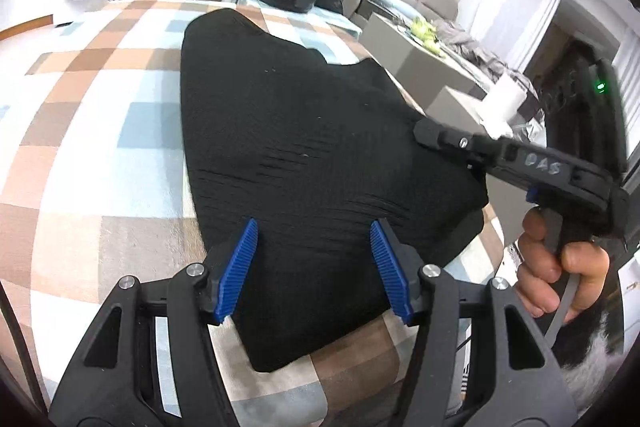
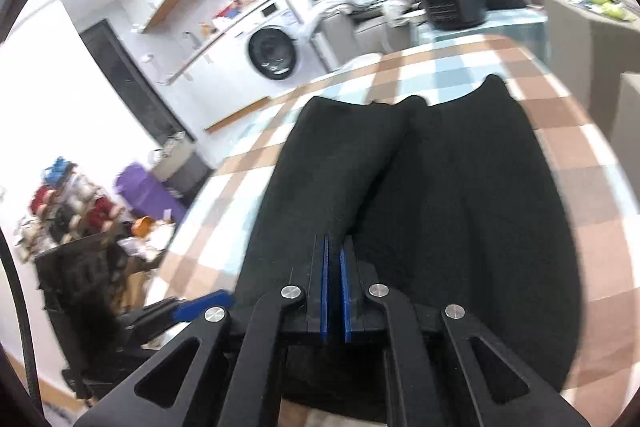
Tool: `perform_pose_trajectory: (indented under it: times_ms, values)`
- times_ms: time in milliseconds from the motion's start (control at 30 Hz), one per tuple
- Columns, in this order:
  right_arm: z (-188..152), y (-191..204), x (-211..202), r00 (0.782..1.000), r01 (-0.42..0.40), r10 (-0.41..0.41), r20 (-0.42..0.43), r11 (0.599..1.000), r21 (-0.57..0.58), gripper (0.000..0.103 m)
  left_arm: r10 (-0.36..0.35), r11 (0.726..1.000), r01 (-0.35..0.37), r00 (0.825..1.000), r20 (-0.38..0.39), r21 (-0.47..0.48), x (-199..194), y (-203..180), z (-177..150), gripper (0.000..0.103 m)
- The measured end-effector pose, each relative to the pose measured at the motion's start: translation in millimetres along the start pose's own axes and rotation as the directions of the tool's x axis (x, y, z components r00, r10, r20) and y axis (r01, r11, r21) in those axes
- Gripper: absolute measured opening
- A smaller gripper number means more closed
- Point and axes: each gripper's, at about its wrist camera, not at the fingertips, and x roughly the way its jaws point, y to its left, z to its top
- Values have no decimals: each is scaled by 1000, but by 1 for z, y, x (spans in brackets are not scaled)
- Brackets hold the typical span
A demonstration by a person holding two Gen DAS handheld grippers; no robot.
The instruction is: Fold small clothes
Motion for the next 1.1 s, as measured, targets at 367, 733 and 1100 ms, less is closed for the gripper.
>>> perform_pose_trajectory:
  times_ms: [367, 733, 1100]
  values:
    - [-42, -51, 2, 987, -58, 82, -140, 984, 168, 26, 10, 1000, -10, 999, -51, 5, 12, 2, -7, 56]
    - [-37, -18, -22, 994, -105, 106, -22, 994, 43, 5, 24, 999, -24, 1000, -11, -24, 0, 7, 2, 56]
    - [-37, -45, -25, 999, 35, -32, -29, 992, 122, 35, 76, 991, -83, 995, -67, -102, 16, 32, 0, 56]
